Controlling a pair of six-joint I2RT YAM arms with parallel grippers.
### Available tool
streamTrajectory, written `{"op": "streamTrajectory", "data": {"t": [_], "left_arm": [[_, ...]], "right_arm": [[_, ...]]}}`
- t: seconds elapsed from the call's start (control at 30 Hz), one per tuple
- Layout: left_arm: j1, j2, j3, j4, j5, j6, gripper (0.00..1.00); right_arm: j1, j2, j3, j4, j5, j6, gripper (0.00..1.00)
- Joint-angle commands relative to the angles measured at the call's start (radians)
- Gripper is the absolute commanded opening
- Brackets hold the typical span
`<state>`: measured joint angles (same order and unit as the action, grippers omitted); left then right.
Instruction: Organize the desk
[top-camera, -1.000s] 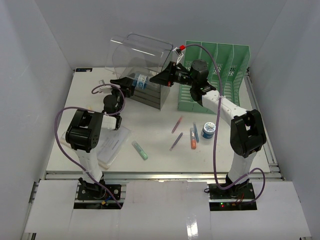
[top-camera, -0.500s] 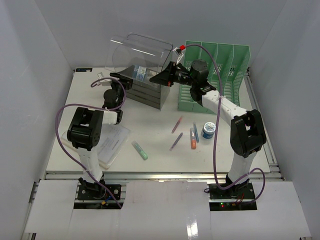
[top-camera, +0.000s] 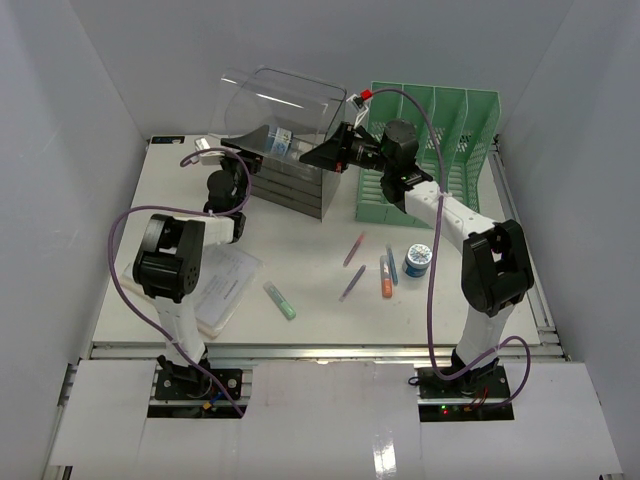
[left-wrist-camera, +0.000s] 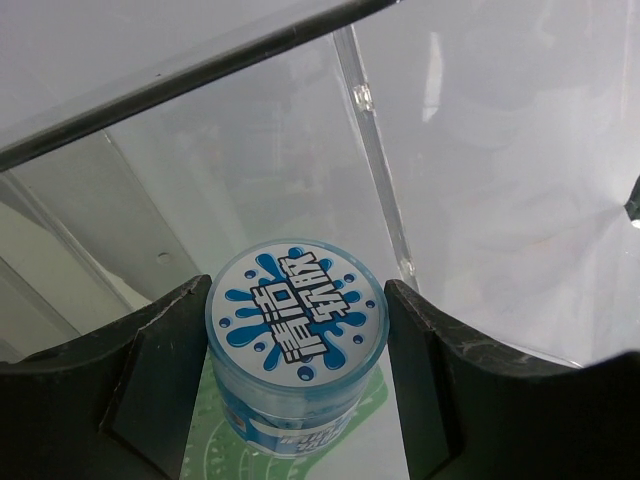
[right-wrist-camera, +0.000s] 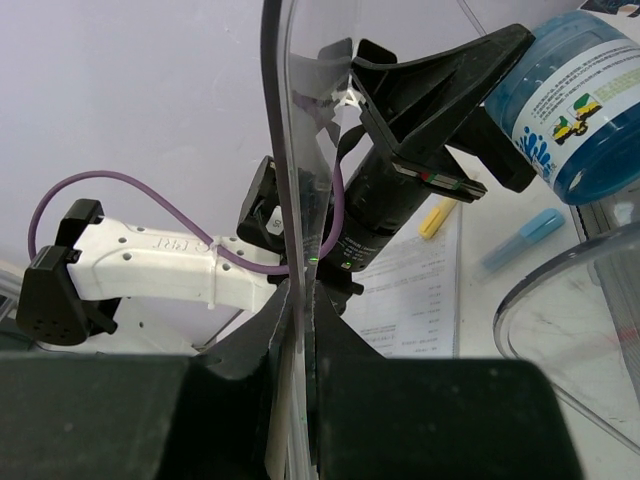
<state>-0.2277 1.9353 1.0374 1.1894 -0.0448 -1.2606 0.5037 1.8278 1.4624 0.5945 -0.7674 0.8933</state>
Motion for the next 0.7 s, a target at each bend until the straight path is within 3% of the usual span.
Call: {"op": "streamTrajectory", "data": {"t": [0.0, 0.37, 0.67], "left_arm": [[-0.011, -0.104, 0.03, 0.008, -0.011, 0.031, 0.74], [-0.013, -0.101, 0.013, -0.007, 0.003, 0.029, 0.93], [-0.009, -0.117, -0.019, 0.029, 0.064, 0.026, 0.92]], "right_arm": [[-0.001, -0.051, -0.006, 0.048, -0.018, 0.024, 0.08], [-0.001, -0.055, -0.013, 0.047, -0.017, 0.024, 0.08], [-0.007, -0.057, -0.017, 0.047, -0.017, 0.02, 0.08]]}}
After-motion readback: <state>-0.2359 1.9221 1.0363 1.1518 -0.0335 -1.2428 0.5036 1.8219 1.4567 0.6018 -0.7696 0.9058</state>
